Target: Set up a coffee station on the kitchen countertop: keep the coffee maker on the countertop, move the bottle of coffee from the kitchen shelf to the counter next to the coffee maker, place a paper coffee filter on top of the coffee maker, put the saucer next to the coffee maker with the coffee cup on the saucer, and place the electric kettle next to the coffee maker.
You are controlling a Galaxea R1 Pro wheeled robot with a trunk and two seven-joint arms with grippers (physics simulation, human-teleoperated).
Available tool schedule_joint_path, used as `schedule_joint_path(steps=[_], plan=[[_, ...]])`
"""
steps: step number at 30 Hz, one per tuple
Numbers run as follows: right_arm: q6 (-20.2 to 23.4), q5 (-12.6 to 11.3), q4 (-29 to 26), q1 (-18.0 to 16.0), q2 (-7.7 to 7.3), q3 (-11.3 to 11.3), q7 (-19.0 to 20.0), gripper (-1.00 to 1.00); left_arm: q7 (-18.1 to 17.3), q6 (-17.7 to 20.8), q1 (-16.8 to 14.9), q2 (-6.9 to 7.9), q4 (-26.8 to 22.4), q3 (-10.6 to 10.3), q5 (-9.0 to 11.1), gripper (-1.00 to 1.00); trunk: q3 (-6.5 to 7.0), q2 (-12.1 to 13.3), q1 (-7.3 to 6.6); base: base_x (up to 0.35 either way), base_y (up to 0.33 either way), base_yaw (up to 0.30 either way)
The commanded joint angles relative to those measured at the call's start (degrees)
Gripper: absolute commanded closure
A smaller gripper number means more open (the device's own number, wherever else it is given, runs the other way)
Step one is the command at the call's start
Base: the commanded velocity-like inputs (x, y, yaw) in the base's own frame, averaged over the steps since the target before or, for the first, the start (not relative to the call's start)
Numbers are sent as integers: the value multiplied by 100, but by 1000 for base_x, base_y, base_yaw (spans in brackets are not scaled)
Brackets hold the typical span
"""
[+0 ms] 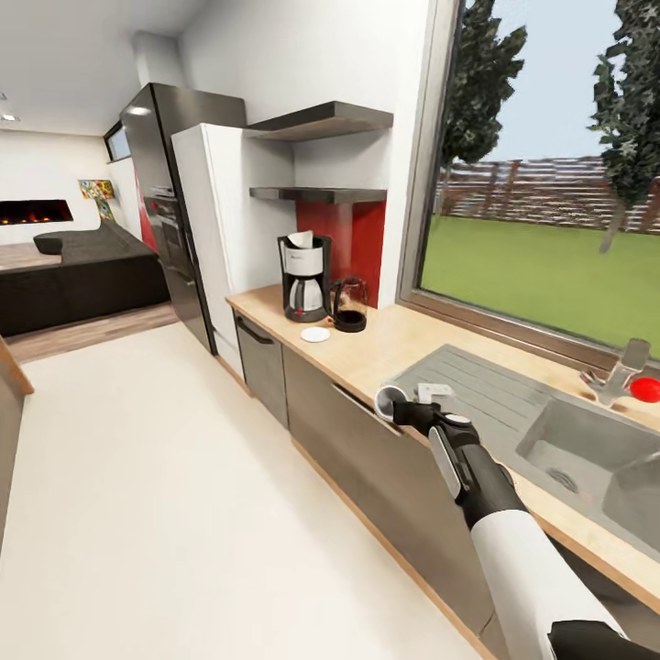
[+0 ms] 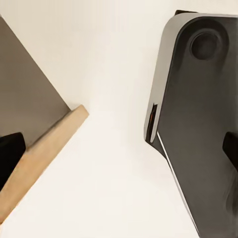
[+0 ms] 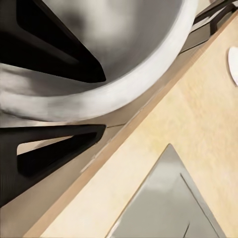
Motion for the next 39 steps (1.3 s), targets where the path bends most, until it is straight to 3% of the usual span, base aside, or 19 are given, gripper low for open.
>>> schedule_joint_path(steps=[1, 39], plan=[[31, -24, -5, -5, -2, -12, 9, 100, 9, -24, -7, 1, 9, 44, -60, -100, -12, -12, 7, 331, 158, 1], [31, -21, 1, -5, -8, -12, 13, 100, 1, -33, -8, 1, 9, 52, -60, -100, -12, -12, 7, 325, 175, 0]])
